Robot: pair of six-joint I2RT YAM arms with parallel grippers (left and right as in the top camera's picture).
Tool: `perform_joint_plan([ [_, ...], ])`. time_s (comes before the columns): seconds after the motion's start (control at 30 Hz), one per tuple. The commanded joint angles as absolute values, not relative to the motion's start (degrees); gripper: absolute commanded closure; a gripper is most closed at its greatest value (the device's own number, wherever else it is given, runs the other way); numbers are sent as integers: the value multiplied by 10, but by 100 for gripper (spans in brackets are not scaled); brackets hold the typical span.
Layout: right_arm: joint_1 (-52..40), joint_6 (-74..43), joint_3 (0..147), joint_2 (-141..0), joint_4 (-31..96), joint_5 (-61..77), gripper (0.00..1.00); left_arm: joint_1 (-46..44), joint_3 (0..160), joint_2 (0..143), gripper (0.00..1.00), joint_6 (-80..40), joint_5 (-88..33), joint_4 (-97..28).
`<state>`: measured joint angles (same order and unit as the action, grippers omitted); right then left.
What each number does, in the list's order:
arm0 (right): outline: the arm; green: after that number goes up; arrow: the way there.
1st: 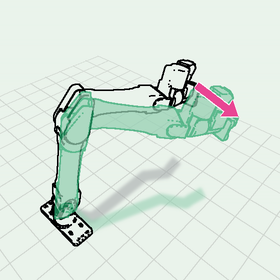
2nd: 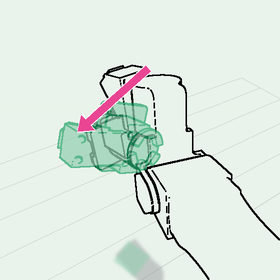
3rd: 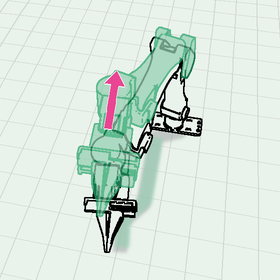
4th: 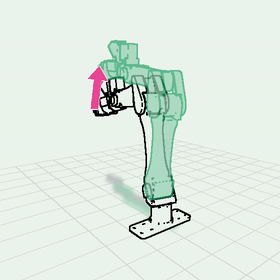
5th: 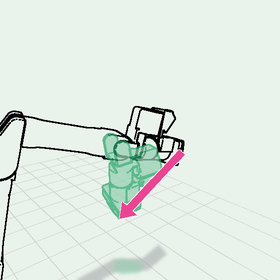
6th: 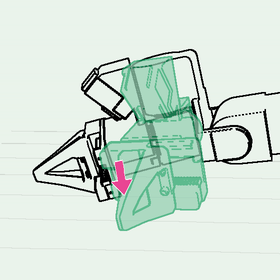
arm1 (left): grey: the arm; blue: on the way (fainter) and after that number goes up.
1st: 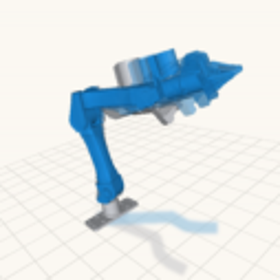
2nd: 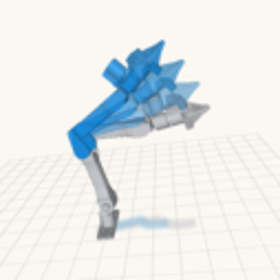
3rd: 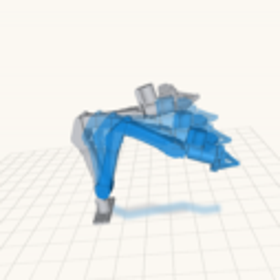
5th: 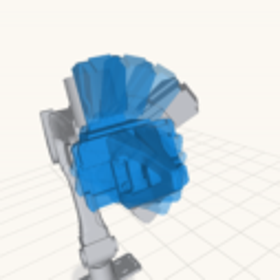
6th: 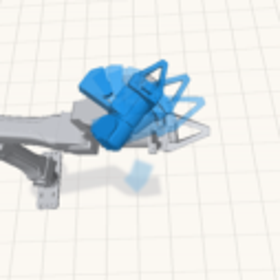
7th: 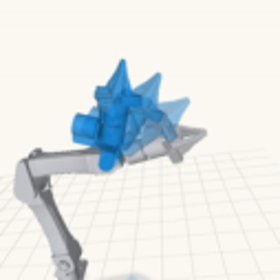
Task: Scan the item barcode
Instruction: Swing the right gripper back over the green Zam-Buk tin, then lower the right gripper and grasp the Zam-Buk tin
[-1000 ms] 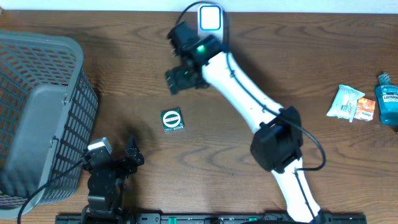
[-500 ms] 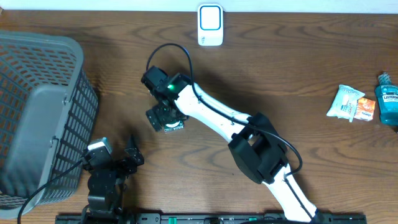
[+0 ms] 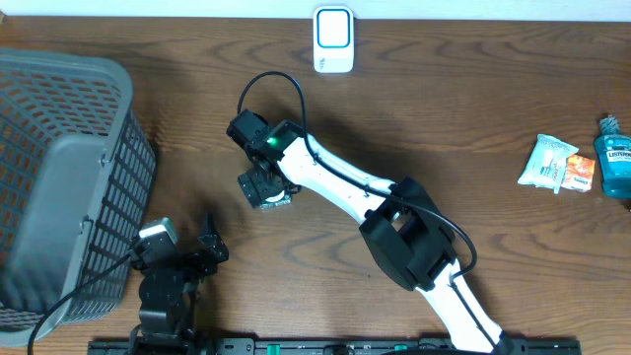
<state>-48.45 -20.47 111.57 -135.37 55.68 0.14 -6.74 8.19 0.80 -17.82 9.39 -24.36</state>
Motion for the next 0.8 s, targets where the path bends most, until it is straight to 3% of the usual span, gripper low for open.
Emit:
perform_joint_plan([
  [0.0, -483, -212, 1113, -1352, 567, -6, 2, -64, 74, 6, 2, -177, 101, -255],
  [0.17, -484, -195, 1106, -1352, 576, 6, 8, -64, 74, 6, 2, -177, 101, -255],
  [0.43, -480, -10, 1104, -1352, 603, 5, 24, -64, 74, 6, 2, -177, 101, -255],
  [0.5, -477, -2, 1104, -1352, 602, 4, 21, -64, 74, 6, 2, -177, 101, -255],
  [0.63, -475, -1, 1104, -1352, 589, 6, 5, -64, 74, 6, 2, -177, 101, -255],
  [0.77, -474, -1, 1104, -1352, 569, 6, 1, -64, 74, 6, 2, -177, 101, -255],
])
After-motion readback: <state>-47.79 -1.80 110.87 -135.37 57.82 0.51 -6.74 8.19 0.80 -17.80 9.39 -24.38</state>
